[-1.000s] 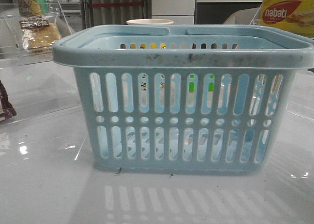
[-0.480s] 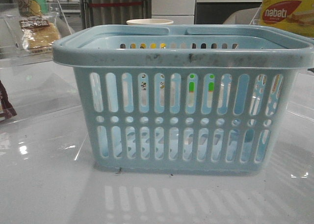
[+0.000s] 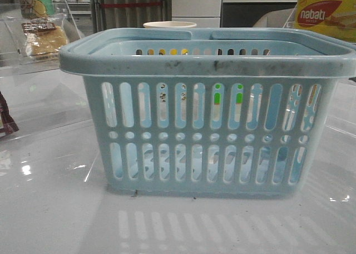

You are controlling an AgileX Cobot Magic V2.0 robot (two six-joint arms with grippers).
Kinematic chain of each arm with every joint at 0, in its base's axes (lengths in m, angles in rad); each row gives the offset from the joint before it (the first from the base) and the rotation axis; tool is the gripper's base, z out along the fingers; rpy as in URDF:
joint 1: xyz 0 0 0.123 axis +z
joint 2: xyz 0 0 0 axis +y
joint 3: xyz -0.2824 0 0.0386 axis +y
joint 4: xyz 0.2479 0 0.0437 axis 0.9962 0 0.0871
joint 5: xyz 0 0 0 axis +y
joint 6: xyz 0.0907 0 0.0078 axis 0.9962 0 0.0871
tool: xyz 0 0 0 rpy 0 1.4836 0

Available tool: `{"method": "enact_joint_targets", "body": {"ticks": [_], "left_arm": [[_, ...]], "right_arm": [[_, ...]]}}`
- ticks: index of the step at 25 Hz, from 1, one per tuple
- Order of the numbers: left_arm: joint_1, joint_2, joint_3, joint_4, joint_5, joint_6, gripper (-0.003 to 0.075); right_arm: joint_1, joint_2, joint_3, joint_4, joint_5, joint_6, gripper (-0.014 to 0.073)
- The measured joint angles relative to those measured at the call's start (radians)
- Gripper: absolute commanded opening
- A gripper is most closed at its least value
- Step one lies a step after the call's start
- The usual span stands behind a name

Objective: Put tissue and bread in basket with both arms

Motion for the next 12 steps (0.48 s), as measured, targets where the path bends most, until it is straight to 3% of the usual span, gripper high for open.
{"method": "enact_joint_targets", "body": {"ticks": [12], "left_arm": [[0.0,0.0,0.0,0.0,0.0,0.0,0.0455]], "right_arm": [[0.0,0.275,-0.203,0.0,-0.017,0.002,0.0519]]}}
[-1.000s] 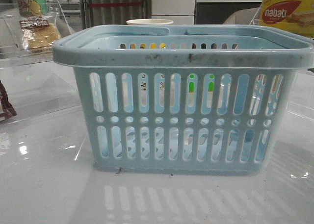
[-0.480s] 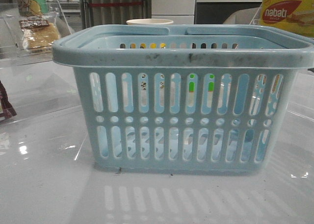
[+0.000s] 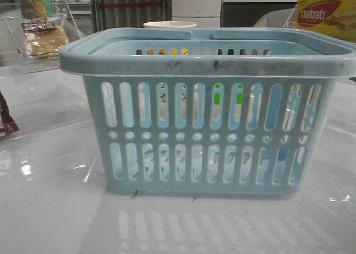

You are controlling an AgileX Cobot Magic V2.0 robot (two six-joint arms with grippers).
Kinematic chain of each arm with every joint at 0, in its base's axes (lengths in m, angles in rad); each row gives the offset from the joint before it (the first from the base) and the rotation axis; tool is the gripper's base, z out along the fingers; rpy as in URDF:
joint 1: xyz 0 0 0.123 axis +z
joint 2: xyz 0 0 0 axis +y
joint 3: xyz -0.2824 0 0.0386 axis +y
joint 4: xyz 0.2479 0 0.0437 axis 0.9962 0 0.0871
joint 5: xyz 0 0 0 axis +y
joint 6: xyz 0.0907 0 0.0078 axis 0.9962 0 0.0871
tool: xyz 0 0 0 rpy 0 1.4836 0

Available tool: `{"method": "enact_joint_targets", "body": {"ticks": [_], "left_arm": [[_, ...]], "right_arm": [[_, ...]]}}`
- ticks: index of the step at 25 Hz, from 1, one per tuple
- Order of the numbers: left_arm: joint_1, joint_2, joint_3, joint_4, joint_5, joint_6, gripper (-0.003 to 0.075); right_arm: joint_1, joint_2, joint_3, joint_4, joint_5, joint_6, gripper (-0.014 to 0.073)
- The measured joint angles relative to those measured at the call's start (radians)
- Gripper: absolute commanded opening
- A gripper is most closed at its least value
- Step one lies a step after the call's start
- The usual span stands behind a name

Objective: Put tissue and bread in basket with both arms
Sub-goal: 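Grasp the small black-and-white box with the right gripper and lift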

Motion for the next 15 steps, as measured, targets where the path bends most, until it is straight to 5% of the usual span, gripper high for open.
{"method": "enact_joint_targets", "body": {"ticks": [15], "left_arm": [[0.0,0.0,0.0,0.0,0.0,0.0,0.0455]], "right_arm": [[0.0,0.139,-0.053,0.0,-0.119,0.002,0.0519]]}}
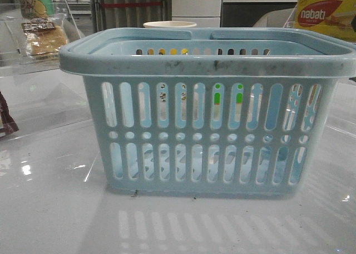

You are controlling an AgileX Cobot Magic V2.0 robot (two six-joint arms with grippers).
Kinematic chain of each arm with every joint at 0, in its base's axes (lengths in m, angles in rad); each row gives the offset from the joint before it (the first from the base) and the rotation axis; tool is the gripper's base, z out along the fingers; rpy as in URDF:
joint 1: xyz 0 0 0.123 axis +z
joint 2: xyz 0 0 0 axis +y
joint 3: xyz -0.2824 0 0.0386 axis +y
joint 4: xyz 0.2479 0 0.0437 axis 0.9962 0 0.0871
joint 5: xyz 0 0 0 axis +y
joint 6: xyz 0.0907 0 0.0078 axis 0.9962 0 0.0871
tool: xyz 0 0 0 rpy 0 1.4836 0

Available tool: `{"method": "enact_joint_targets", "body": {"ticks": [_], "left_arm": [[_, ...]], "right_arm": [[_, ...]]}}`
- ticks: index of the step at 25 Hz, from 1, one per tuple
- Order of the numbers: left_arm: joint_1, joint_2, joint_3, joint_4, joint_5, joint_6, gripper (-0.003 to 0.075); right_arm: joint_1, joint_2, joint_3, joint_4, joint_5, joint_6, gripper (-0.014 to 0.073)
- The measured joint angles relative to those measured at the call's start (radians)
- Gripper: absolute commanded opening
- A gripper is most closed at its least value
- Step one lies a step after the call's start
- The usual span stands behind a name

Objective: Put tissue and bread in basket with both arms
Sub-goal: 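Grasp the small black-and-white box with the right gripper and lift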

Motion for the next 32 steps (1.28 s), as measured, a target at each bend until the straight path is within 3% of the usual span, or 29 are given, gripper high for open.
{"method": "enact_joint_targets", "body": {"ticks": [6,16,32], "left_arm": [[0.0,0.0,0.0,0.0,0.0,0.0,0.0455],[0.0,0.0,0.0,0.0,0.0,0.0,0.0455],[0.0,0.0,0.0,0.0,0.0,0.0,0.0455]], "right_arm": [[0.0,0.019,0.0,0.0,-0.034,0.0,0.0475],[0.0,0.033,0.0,0.0,-0.044,0.0,0.0251],[0.0,-0.039,0.0,0.097,-0.01,0.0,0.0235]]}}
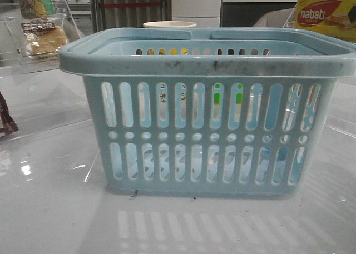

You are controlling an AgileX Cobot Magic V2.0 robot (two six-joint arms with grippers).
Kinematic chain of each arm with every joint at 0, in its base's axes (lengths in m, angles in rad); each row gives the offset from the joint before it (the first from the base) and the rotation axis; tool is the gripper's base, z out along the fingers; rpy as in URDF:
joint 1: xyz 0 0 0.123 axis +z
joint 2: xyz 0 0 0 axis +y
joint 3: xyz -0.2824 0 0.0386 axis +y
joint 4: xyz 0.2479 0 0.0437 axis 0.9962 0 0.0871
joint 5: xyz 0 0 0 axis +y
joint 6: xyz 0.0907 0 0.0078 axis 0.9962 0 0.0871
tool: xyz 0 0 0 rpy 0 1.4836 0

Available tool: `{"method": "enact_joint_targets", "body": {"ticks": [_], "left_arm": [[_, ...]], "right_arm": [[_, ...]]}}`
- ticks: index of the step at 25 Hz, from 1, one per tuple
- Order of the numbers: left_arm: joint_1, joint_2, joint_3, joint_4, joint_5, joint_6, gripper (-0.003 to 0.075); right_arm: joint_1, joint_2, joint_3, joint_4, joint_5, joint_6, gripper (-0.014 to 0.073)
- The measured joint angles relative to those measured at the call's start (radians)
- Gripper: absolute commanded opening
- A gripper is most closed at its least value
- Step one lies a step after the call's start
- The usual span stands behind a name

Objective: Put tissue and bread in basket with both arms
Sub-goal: 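Grasp the small black-and-white box with the right gripper and lift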

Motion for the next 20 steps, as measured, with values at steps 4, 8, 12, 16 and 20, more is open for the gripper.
{"method": "enact_joint_targets", "body": {"ticks": [4,8,12,16,20], "left_arm": [[0.0,0.0,0.0,0.0,0.0,0.0,0.0455],[0.0,0.0,0.0,0.0,0.0,0.0,0.0455],[0.0,0.0,0.0,0.0,0.0,0.0,0.0455],[0.0,0.0,0.0,0.0,0.0,0.0,0.0455],[0.0,0.0,0.0,0.0,0.0,0.0,0.0455]], "right_arm": [[0.004,-0.057,0.0,0.012,0.024,0.0,0.0235],[0.015,-0.124,0.0,0.016,0.06,0.0,0.0235],[0.038,-0.199,0.0,0.018,0.1,0.0,0.0235],[0.079,-0.274,0.0,0.018,0.154,0.0,0.0235],[0.154,-0.354,0.0,0.018,0.208,0.0,0.0235]]}}
